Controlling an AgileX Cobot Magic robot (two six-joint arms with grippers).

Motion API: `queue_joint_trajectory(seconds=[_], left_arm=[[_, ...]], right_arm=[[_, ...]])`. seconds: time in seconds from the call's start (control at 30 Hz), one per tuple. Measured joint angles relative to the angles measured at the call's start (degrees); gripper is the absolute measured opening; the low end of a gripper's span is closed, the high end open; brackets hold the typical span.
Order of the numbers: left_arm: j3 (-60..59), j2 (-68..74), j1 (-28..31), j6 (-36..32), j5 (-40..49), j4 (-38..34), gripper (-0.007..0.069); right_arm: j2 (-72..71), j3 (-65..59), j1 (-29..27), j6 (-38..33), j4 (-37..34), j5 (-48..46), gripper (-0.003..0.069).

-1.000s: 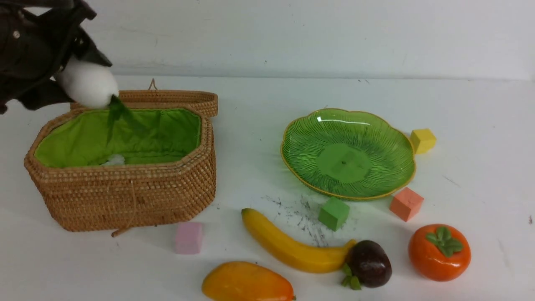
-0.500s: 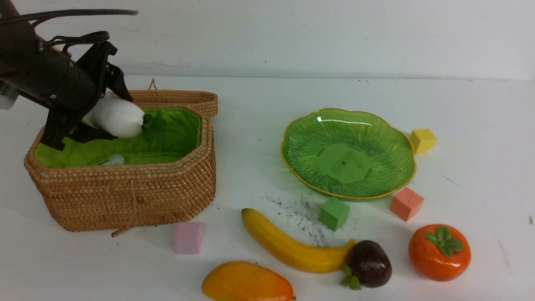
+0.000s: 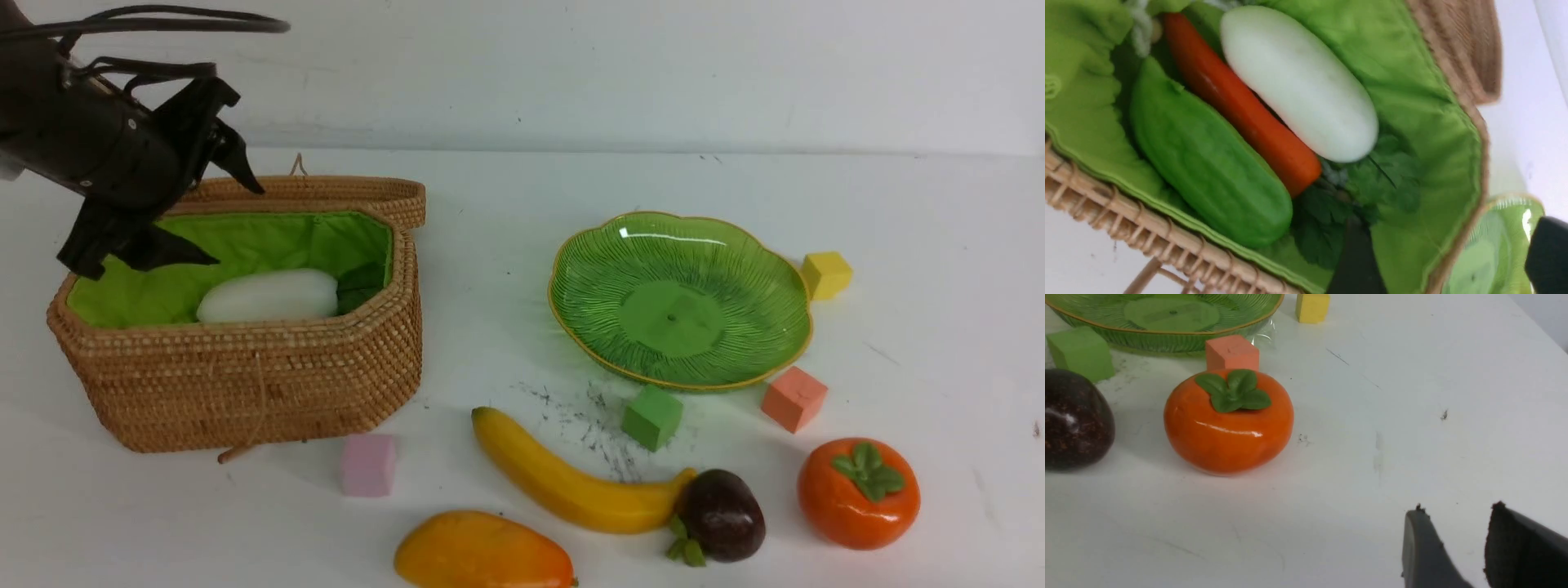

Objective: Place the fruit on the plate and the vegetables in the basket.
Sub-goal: Grab a tomato with your left arm and place it on the plate on the right.

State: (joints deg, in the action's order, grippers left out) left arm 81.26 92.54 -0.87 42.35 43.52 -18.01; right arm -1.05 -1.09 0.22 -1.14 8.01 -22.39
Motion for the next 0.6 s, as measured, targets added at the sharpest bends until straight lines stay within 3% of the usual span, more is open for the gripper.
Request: queue_joint_trajectory(seconds=[0.2, 0.33, 0.37, 0.43, 0.6], left_arm=[[0.0, -8.8, 0.0, -16.2, 3.7, -2.7, 0.0328], [0.2, -15.4, 0.0, -22.9, 11.2, -2.9, 0.0175], [0.2, -18.1, 0.0, -25.1, 16.2, -2.9, 0.0099], [-0.2, -20.6, 0.0, -27.6, 21.4, -2.9, 0.0020], [-4.8, -27.1, 0.0, -30.1, 27.3, -3.3, -0.0013]], right_arm=[[0.0, 0.0, 0.0, 0.0, 0.0, 0.0, 0.0241], [0.0, 0.0, 0.0, 0.0, 0.0, 0.0, 0.0241], [0.0, 0.0, 0.0, 0.0, 0.0, 0.0, 0.0241], [0.0, 0.0, 0.0, 0.0, 0.0, 0.0, 0.0241], [0.0, 0.0, 0.0, 0.0, 0.0, 0.0, 0.0241]])
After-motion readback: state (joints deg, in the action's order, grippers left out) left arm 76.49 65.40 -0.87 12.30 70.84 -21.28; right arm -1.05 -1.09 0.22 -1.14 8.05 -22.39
